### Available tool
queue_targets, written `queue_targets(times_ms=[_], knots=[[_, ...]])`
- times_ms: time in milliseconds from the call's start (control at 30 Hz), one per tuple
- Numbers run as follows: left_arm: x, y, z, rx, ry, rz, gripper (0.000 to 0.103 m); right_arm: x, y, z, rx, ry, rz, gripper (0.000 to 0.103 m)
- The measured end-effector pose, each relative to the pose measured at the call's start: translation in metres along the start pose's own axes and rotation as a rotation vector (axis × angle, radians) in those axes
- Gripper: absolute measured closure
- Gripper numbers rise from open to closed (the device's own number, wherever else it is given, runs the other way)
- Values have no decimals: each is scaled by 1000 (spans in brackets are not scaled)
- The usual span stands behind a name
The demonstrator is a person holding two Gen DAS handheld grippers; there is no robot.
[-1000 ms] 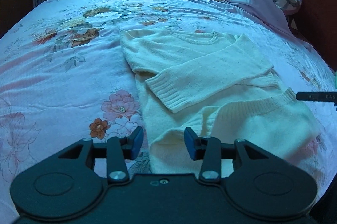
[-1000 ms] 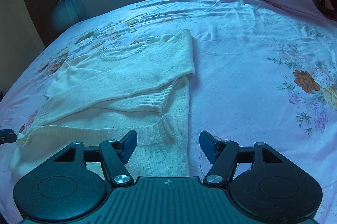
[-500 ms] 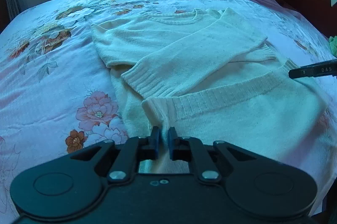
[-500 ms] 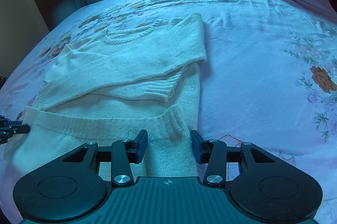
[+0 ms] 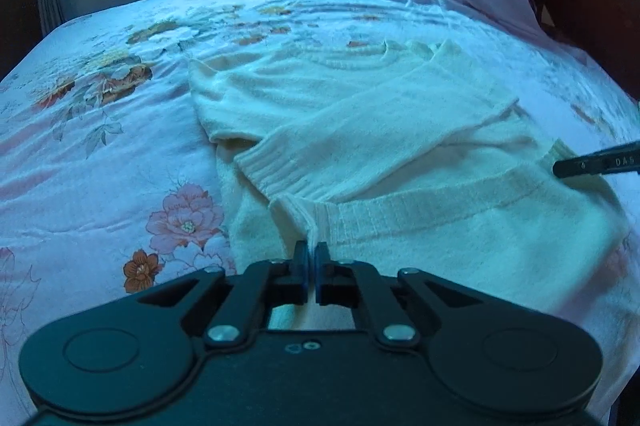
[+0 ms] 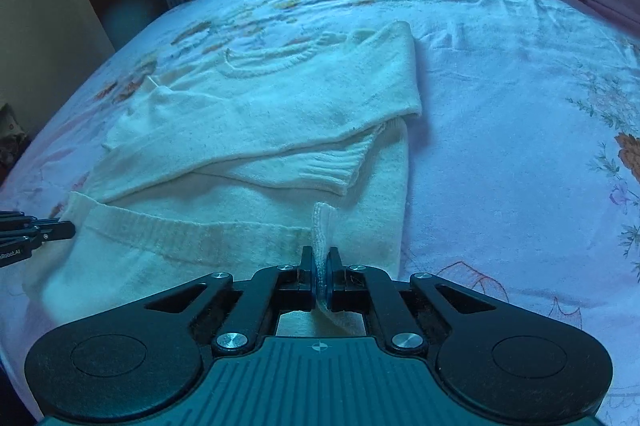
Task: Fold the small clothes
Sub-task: 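Carry the hem over onto the collar with both tools and release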
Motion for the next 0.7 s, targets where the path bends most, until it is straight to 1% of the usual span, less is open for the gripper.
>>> queue_targets(times_ms=[67, 167, 233, 333, 500, 600, 700], knots=[[12, -13, 1, -8, -38, -59, 102, 9, -11, 3, 0, 2, -50, 99], [35, -25, 2, -24, -85, -127, 102, 28, -24, 2, 11, 28, -115, 100], [54, -24, 0, -41, -102, -151, 102, 45, -27, 1, 11, 29, -146, 100], [83, -18, 4, -43, -138, -201, 102, 71, -26, -6, -3, 30, -189, 100], [130, 12, 15, -17, -172, -254, 102, 120, -6, -28, -25, 71, -239, 100], [154, 40, 27, 5, -206, -259, 102, 148, 15, -44, -38, 104, -255, 100], [170, 69, 35, 34, -222, -258, 102, 172, 42, -60, -64, 113, -265, 100]])
Point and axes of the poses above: each gripper's, at about its wrist camera, not at the fingertips, and y roughly the way its jaws point, z to its left, x to its top, the point moved 6 cm from there along y, roughly the way its jaws point, and after that the axes turned 6 degrees about -y, right-handed, at the moved point
